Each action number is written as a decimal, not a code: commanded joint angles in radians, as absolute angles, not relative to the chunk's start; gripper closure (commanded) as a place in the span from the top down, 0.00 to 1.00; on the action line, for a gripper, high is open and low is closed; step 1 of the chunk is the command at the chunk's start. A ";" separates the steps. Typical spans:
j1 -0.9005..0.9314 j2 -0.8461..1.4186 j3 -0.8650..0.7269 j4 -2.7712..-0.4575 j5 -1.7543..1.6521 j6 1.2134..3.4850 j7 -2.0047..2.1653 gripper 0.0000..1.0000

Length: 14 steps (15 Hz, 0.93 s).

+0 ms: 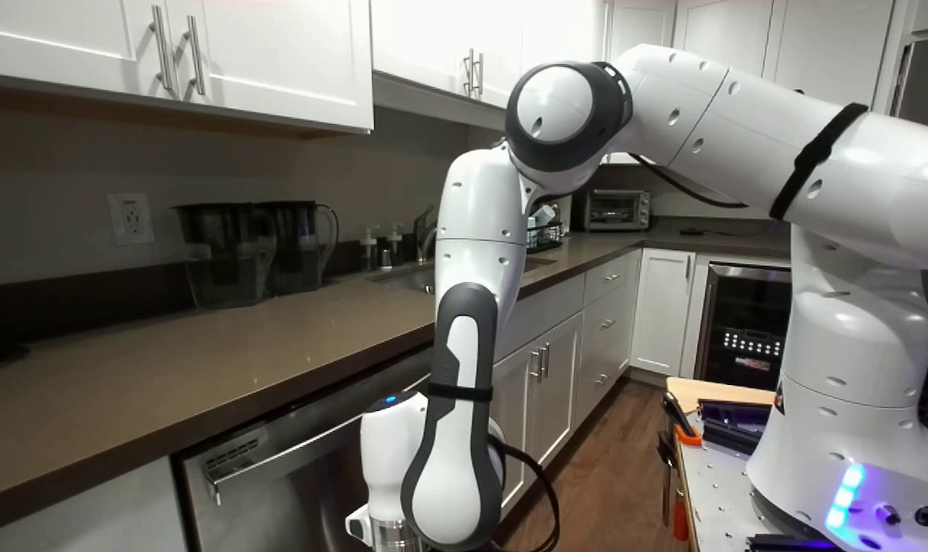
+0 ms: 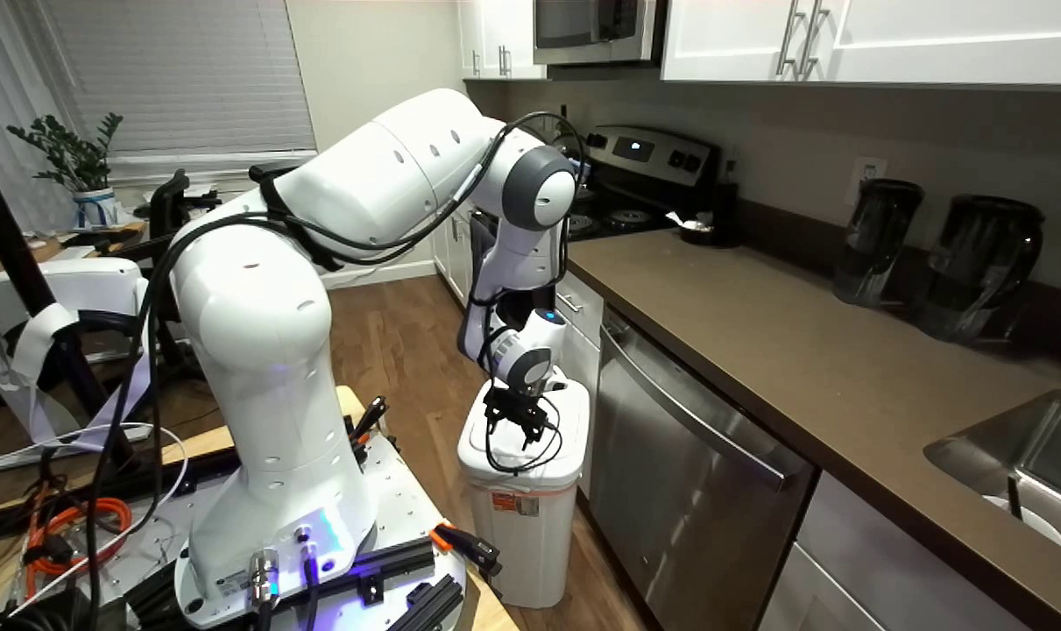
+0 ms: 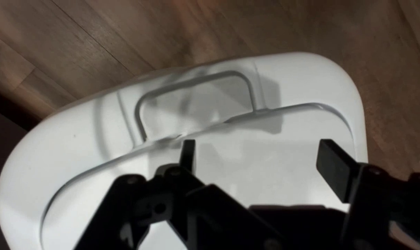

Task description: Press the button on the bin

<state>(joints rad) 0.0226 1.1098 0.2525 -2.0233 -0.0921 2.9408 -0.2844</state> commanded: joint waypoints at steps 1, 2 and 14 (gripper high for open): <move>0.051 1.118 0.237 -2.033 -0.093 2.944 -0.233 1.00; 0.046 1.122 0.238 -2.041 -0.094 2.953 -0.232 1.00; -0.023 1.244 0.240 -2.003 -0.146 3.060 -0.290 1.00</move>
